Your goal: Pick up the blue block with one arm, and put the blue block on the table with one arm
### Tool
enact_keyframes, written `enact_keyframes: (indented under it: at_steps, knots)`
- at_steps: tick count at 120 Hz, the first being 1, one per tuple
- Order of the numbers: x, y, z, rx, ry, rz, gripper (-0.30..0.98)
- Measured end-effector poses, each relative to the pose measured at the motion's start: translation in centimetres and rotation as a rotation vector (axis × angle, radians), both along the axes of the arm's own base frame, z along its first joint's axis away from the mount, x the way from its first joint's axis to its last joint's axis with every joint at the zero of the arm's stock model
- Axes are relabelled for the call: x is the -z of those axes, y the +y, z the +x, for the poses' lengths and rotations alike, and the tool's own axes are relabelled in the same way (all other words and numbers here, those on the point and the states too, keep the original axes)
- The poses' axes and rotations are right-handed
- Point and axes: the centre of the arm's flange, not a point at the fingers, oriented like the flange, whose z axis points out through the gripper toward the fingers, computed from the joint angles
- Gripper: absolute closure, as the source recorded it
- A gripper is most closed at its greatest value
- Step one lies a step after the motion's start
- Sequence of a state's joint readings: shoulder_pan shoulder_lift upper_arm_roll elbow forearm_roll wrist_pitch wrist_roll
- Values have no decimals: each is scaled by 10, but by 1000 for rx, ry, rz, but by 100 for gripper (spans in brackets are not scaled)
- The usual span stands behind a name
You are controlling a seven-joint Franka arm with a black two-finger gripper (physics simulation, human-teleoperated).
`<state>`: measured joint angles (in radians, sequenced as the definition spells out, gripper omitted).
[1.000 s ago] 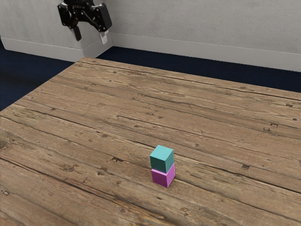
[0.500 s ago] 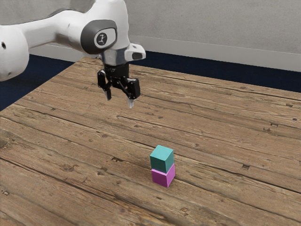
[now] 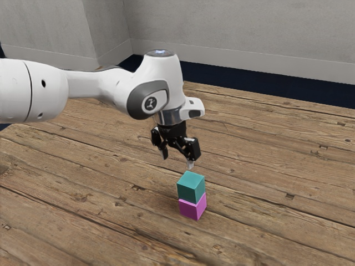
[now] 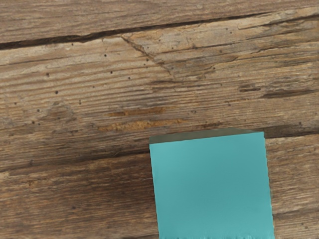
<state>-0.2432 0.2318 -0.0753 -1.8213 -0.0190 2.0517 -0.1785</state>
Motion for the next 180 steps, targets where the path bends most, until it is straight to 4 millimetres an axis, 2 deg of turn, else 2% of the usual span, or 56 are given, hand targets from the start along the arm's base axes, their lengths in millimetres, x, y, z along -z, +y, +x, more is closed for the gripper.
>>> enact_keyframes:
  at_steps: [26, 46, 102, 130, 168, 180]
  knots:
    - [15, -15, -3, 28, -23, -1, 0]
    - [43, -20, 8, 40, -13, 0, 0]
    - [72, -29, 15, 66, 4, 5, 0]
    - [75, -36, 10, 83, 9, 5, 0]
    - [82, -30, 1, 81, 22, 6, 0]
    - [82, -28, 1, 79, 20, 4, 7]
